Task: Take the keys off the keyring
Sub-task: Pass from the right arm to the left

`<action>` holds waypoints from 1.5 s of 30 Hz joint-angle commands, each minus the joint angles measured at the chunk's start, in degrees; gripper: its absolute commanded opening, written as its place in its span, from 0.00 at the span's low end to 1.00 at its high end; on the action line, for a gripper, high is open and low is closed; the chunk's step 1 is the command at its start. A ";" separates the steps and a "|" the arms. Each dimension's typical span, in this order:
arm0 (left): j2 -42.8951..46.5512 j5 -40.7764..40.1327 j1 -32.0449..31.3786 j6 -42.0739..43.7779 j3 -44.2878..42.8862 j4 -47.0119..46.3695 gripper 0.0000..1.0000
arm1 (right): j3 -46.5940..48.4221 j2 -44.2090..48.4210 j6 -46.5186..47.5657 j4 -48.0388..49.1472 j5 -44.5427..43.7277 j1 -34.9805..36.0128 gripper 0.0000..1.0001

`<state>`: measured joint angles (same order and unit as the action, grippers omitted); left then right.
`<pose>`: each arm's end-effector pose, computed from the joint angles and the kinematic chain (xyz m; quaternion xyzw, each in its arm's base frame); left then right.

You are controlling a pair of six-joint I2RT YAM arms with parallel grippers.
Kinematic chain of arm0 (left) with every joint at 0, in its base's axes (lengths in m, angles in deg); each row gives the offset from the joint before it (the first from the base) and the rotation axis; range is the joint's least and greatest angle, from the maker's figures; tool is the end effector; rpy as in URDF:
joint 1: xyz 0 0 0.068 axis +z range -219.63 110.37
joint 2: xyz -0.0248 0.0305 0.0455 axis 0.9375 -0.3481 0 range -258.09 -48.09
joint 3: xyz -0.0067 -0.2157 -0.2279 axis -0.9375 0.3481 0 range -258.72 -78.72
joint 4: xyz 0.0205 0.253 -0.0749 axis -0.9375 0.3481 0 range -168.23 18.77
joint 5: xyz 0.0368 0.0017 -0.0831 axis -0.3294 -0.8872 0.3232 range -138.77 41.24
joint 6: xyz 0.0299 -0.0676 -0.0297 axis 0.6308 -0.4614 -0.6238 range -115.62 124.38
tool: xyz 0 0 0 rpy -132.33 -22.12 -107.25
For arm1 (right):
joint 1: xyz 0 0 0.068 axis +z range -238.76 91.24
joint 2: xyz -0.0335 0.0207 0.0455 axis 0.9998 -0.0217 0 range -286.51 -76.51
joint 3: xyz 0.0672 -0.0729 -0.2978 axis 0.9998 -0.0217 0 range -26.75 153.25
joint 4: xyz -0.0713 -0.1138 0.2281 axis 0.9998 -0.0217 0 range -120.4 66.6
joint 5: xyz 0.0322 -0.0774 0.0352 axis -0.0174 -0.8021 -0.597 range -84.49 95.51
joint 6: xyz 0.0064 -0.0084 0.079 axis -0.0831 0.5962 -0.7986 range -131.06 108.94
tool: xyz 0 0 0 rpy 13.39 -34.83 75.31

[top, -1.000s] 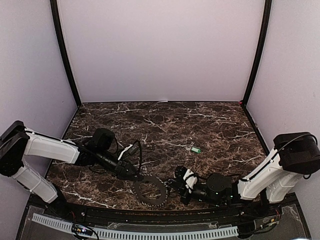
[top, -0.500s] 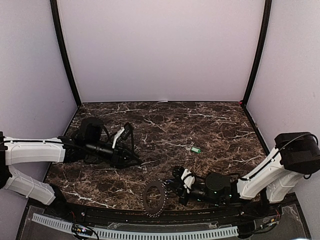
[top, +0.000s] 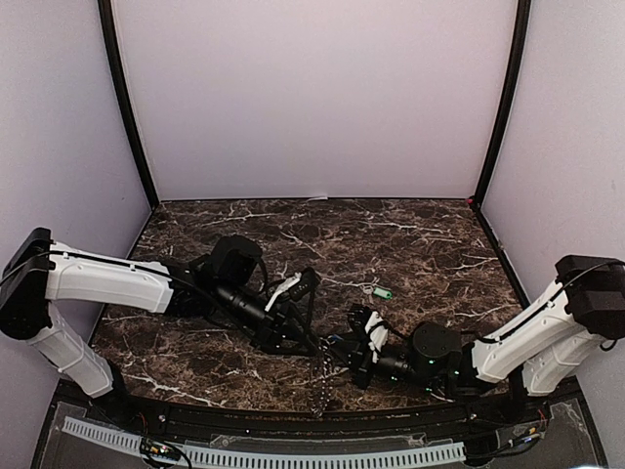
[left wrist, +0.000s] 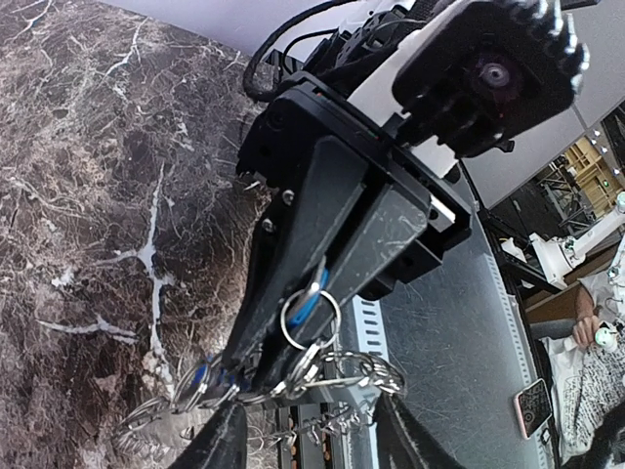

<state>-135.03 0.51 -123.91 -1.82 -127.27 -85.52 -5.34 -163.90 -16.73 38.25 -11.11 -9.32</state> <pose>0.1547 -0.3041 0.2507 0.5096 0.6393 -0.5387 0.2033 0.0744 0.2926 0.2063 -0.3569 0.6394 0.3769 0.5672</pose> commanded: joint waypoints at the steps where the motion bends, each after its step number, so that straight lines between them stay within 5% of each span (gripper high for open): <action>1: 0.46 3.13 -0.12 0.59 -0.48 -2.82 0.45 | -0.18 1.78 -1.85 2.85 0.97 -0.65 0.00; 27: -2.85 1.44 -1.43 -4.60 -0.23 -10.78 0.20 | 0.82 1.27 -2.52 2.16 1.34 -1.72 0.00; 36: -2.25 2.92 -1.53 -6.12 0.08 -12.14 0.00 | 0.94 0.57 -3.11 -0.11 0.61 -1.98 0.00; 45: 1.68 -6.09 -1.53 0.30 -6.89 7.02 0.00 | 2.21 1.28 -0.47 -8.63 0.00 -1.99 0.00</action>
<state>-136.93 -1.26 -124.94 -5.93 -128.48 -89.78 -4.86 -163.16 -18.68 32.76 -9.63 -10.76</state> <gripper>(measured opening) 0.009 0.025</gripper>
